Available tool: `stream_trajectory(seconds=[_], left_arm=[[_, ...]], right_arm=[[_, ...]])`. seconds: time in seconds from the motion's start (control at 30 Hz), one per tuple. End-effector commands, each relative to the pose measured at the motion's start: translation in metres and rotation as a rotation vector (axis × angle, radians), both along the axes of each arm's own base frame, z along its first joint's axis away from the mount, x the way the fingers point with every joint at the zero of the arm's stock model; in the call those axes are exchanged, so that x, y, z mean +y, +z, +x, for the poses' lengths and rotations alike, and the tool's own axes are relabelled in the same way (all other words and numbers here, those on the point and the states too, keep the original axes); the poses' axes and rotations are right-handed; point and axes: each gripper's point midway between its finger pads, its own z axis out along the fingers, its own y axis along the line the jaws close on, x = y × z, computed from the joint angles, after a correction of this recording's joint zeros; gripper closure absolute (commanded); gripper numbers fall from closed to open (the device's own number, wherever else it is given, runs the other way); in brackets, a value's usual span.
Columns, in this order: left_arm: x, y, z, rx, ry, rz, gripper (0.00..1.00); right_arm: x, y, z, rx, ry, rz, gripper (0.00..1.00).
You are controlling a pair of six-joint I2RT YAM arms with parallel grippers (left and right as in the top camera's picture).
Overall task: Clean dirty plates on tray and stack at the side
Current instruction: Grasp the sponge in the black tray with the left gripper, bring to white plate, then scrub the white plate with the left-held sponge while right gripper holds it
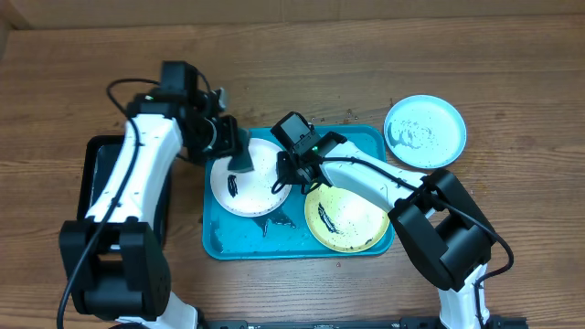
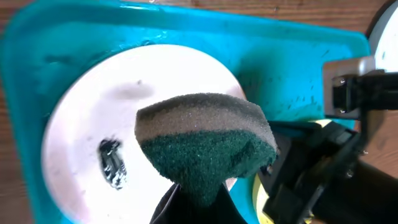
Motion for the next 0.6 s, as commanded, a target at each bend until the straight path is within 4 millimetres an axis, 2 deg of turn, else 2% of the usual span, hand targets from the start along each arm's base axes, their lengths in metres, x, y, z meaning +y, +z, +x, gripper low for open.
stream_trajectory(seconds=[0.0,0.2,0.3,0.43,0.57], left_arm=[[-0.023,-0.019,-0.016,0.043,0.002,-0.022,0.96],[-0.029,-0.048,-0.023,0.064,0.06,0.013,0.96],[-0.021,-0.059,-0.023,0.07,0.098,0.051,0.96],[-0.01,-0.065,-0.022,0.068,0.127,0.107,0.96],[-0.013,-0.071,-0.015,0.054,0.134,0.093,0.96]], right_arm=[[0.0,-0.008,0.006,-0.009,-0.026,-0.018,0.96],[-0.001,-0.008,0.005,-0.004,-0.026,-0.022,0.96],[-0.002,-0.009,0.004,-0.001,-0.026,-0.026,0.96],[-0.002,-0.009,0.005,-0.001,-0.026,-0.025,0.96],[-0.001,-0.008,0.005,-0.005,-0.026,-0.022,0.96]])
